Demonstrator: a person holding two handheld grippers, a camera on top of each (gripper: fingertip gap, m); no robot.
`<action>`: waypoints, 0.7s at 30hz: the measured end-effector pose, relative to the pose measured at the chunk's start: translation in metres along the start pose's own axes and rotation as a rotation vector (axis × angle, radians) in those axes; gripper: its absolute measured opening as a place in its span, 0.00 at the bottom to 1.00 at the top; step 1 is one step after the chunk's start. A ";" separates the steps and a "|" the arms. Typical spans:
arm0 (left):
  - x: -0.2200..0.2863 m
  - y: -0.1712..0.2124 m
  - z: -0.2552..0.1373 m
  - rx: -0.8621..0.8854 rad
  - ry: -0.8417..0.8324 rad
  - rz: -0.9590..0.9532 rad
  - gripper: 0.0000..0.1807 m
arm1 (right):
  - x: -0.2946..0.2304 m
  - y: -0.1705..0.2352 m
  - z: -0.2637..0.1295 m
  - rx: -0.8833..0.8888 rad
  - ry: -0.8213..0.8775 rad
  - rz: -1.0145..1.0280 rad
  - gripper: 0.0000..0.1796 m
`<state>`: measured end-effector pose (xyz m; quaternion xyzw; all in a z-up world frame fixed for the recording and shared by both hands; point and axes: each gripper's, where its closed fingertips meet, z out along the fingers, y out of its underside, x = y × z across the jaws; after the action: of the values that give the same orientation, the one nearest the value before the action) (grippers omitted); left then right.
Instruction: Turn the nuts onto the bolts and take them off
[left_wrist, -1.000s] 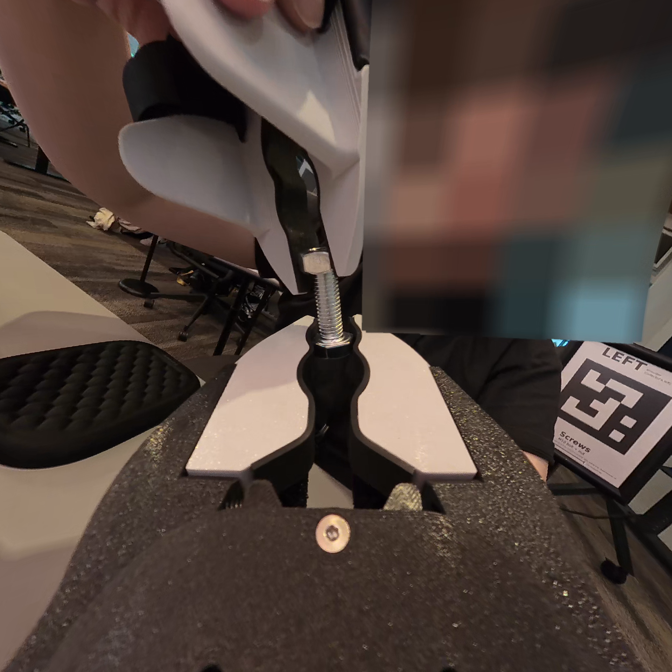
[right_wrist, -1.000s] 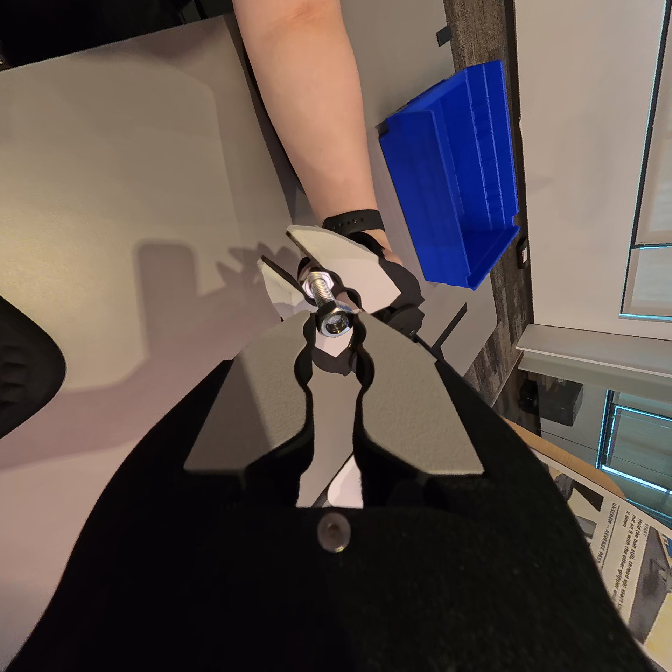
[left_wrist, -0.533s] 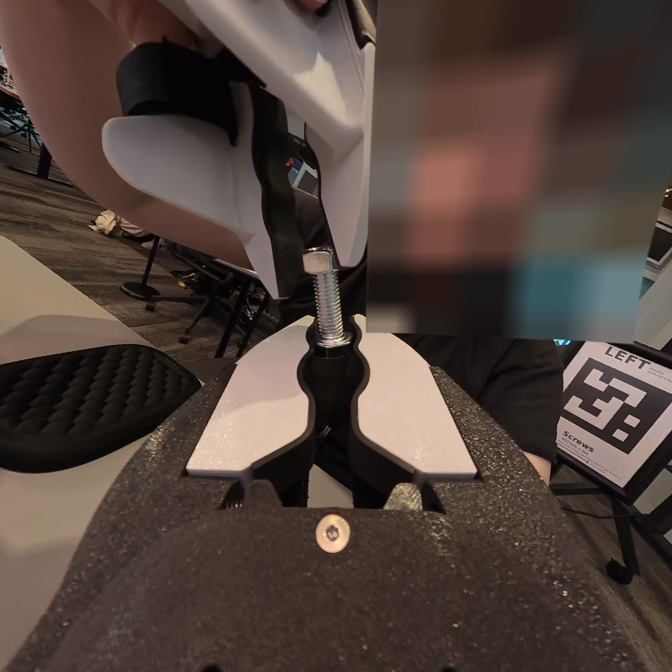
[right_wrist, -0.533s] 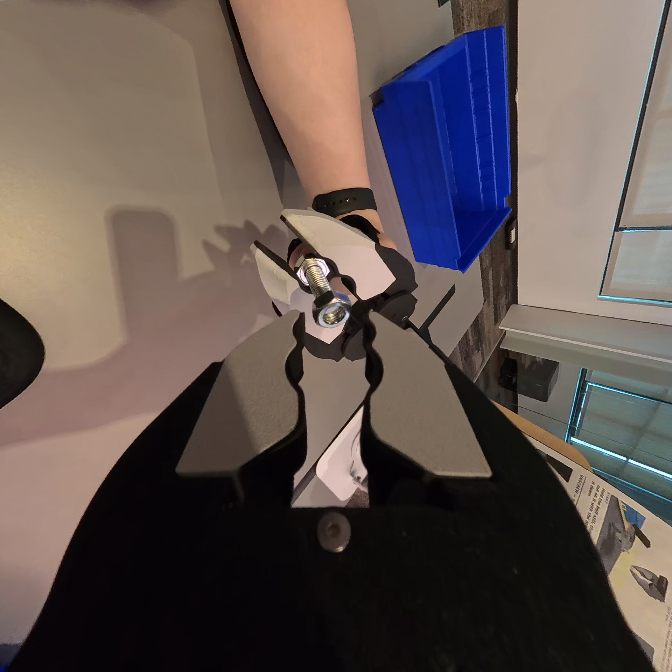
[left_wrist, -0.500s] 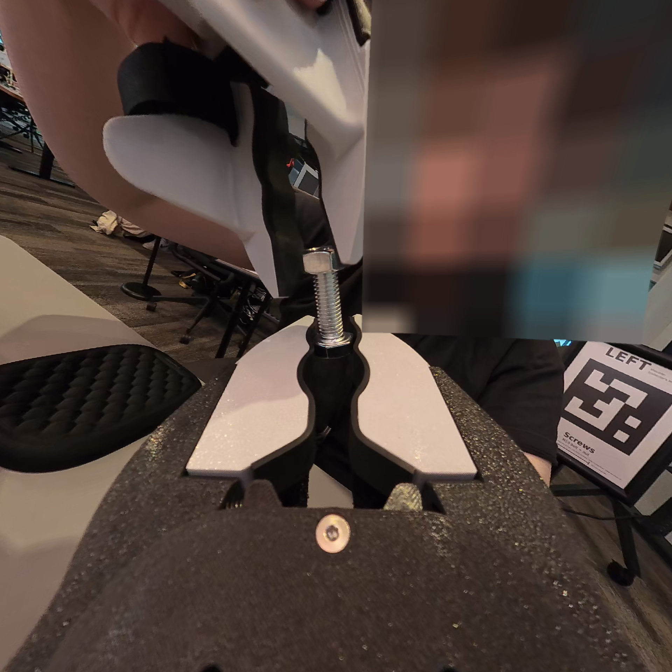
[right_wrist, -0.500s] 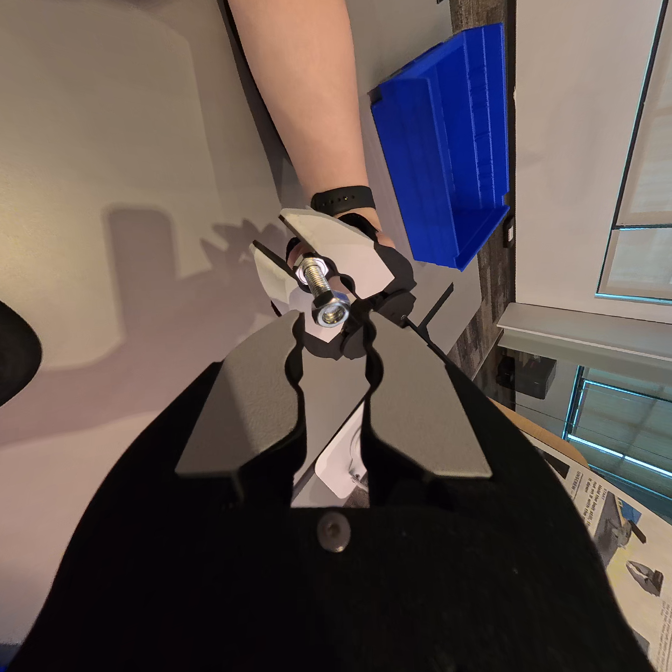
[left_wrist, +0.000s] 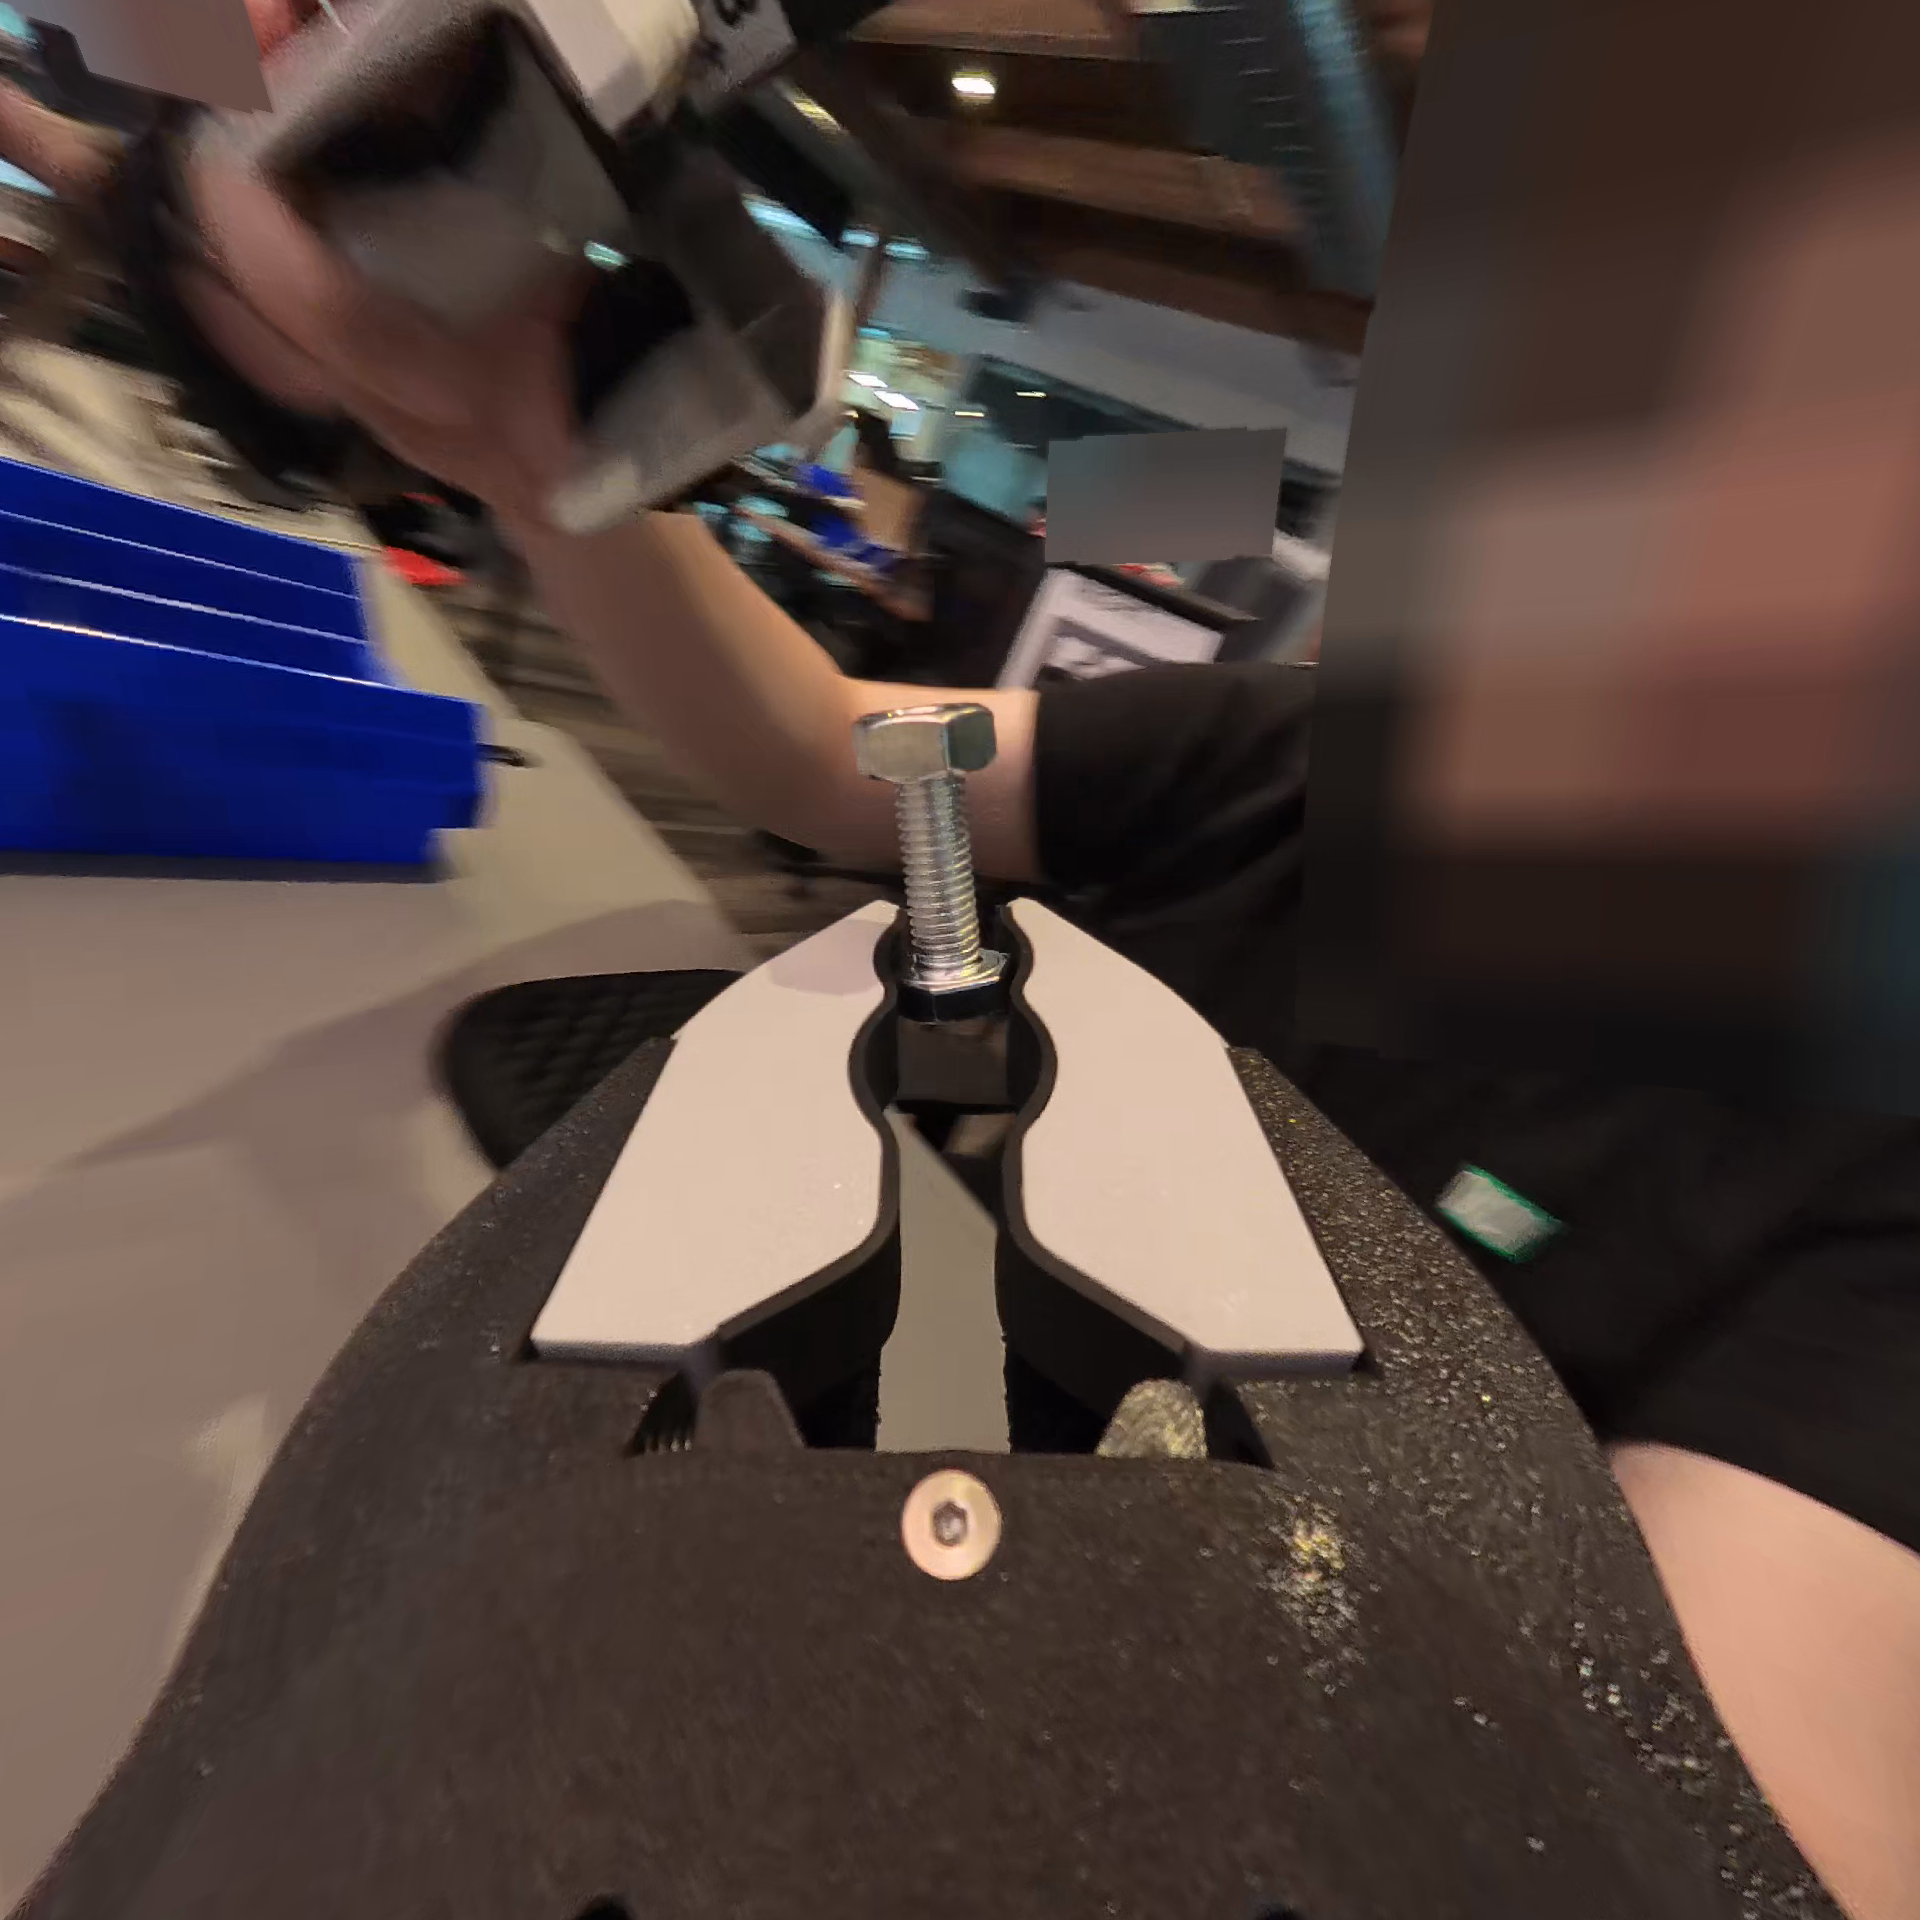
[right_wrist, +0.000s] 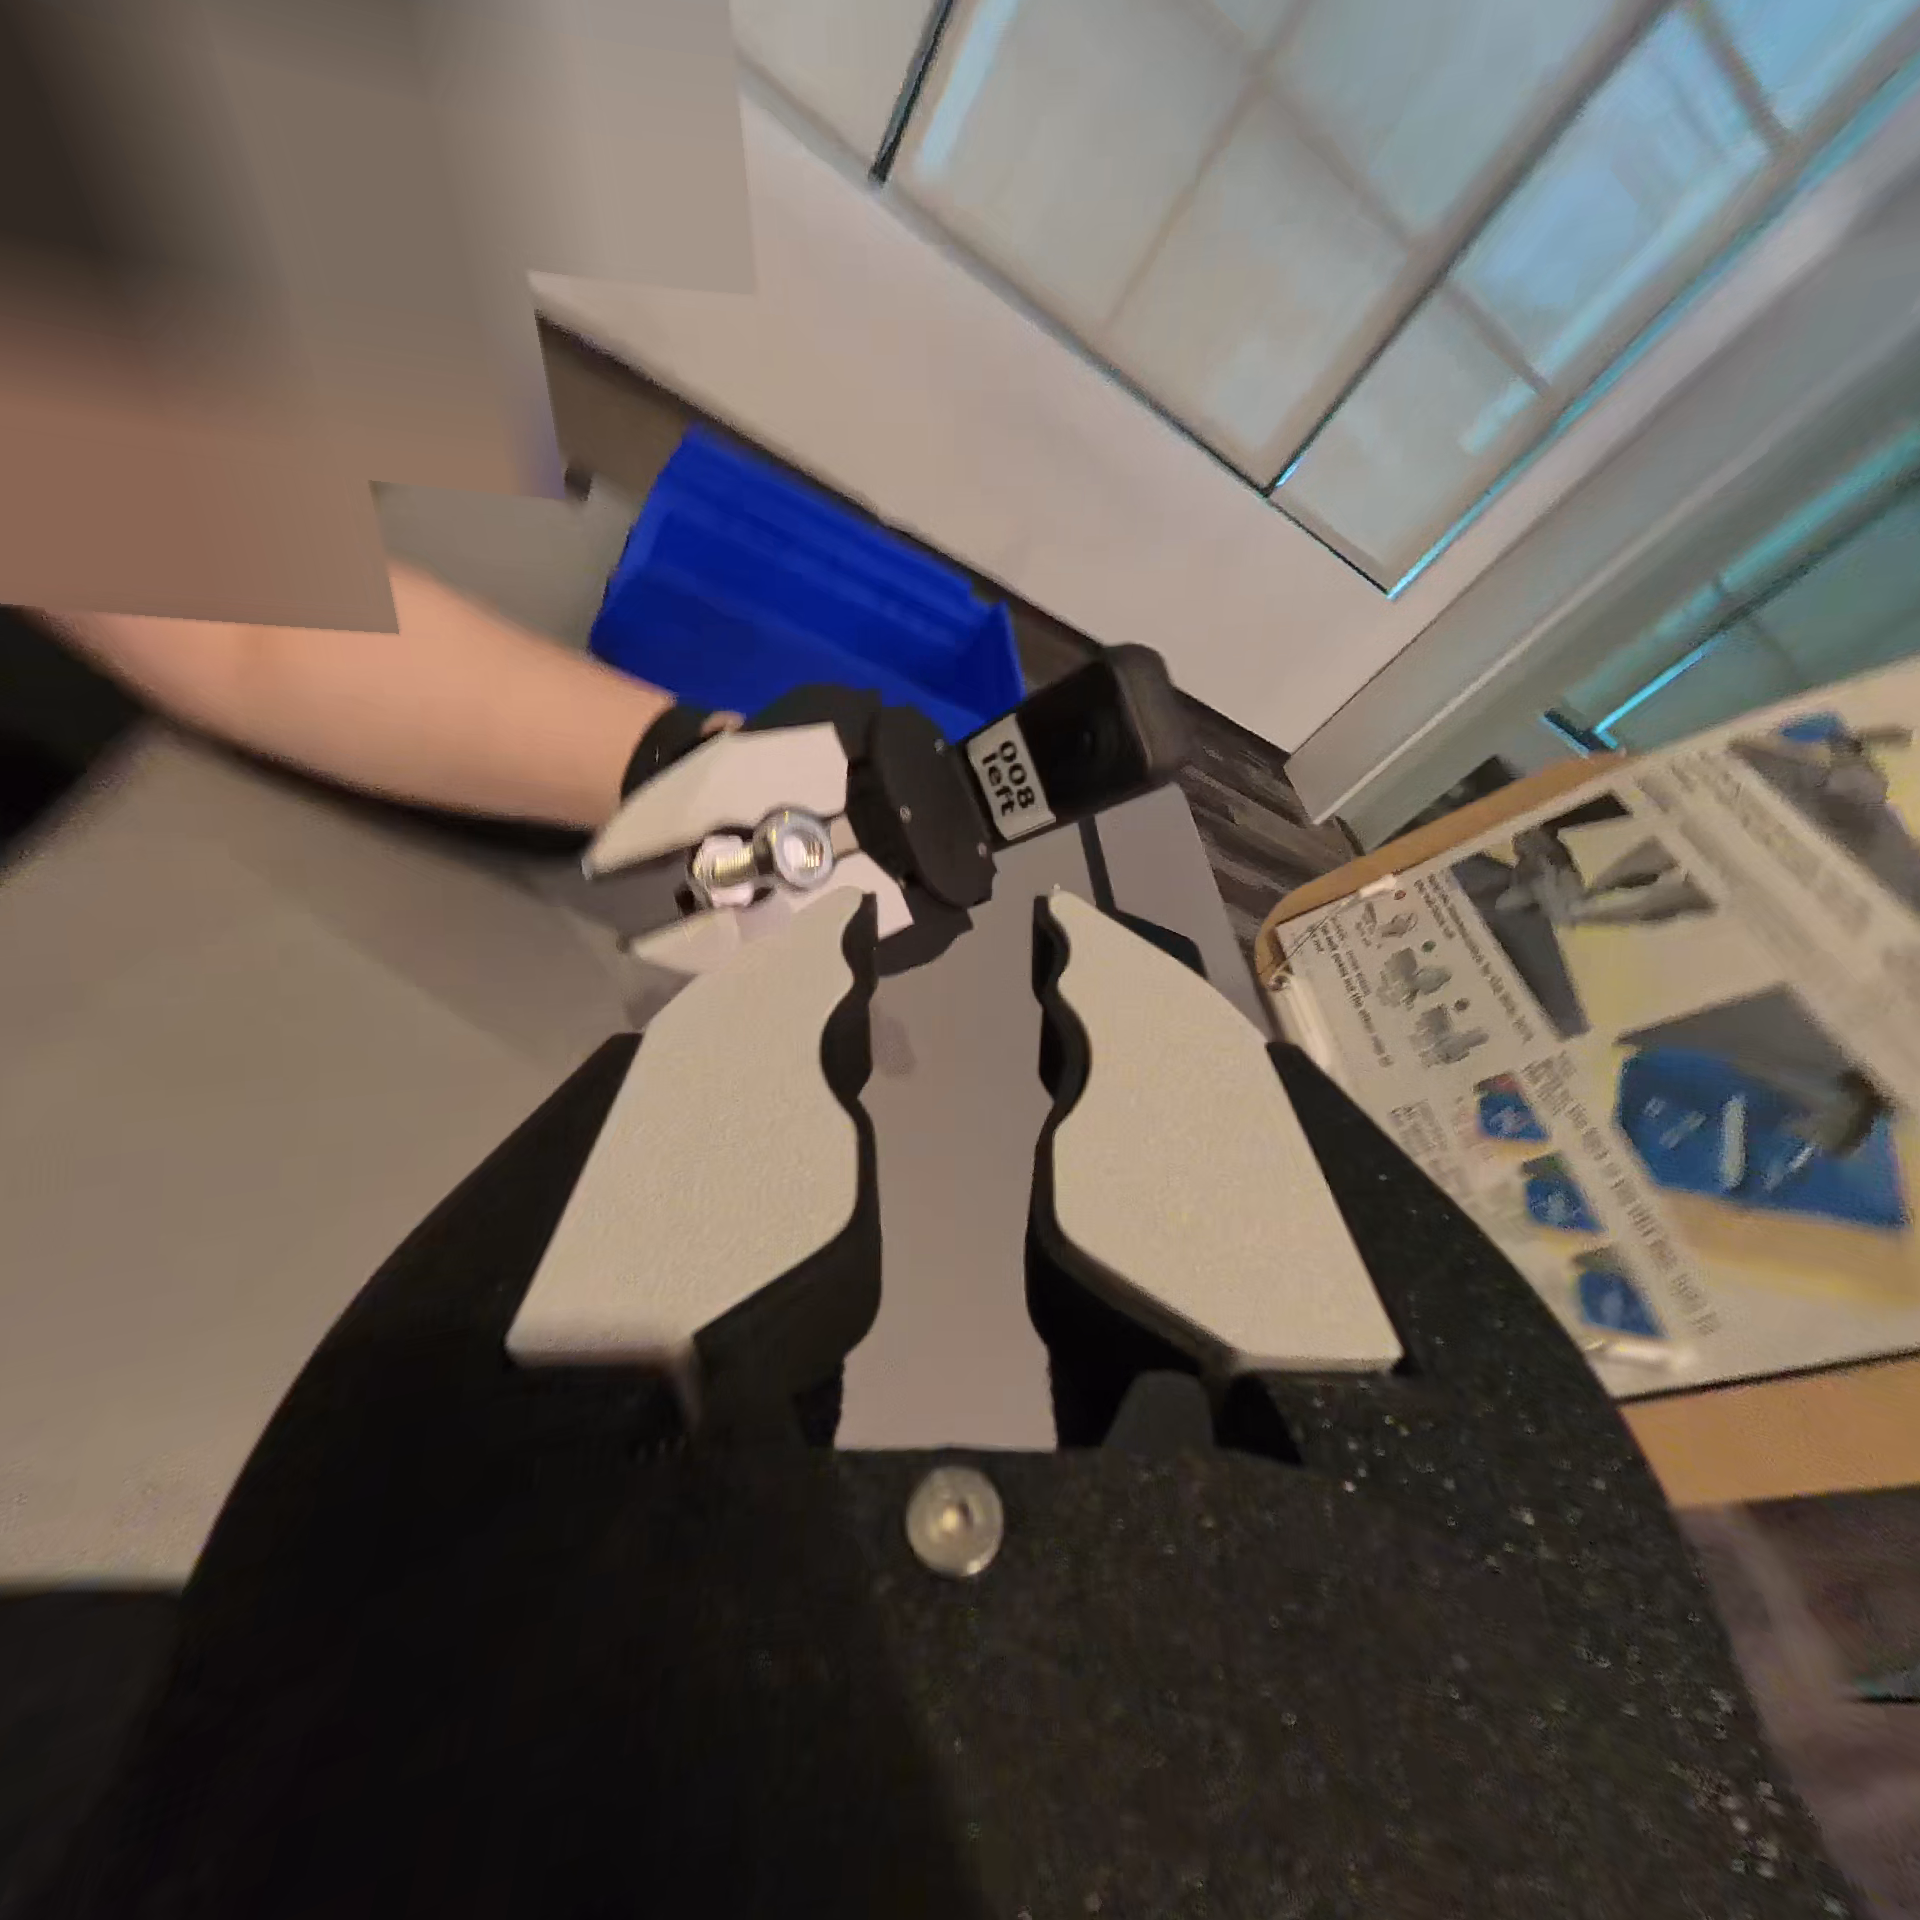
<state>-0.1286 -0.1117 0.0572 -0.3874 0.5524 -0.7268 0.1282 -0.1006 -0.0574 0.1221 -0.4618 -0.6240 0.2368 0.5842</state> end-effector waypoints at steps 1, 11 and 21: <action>-0.003 -0.003 -0.001 0.009 -0.032 0.015 0.08 | 0.006 -0.001 -0.002 0.031 0.045 0.088 0.15; -0.032 -0.044 -0.017 0.188 -0.385 0.235 0.08 | 0.021 -0.010 0.003 0.162 0.321 0.725 0.17; -0.064 -0.068 -0.037 0.298 -0.893 0.450 0.08 | 0.028 0.005 0.021 0.073 0.559 0.697 0.22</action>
<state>-0.0960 -0.0219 0.0878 -0.5088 0.4040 -0.5160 0.5583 -0.1155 -0.0257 0.1281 -0.6697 -0.2407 0.3074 0.6317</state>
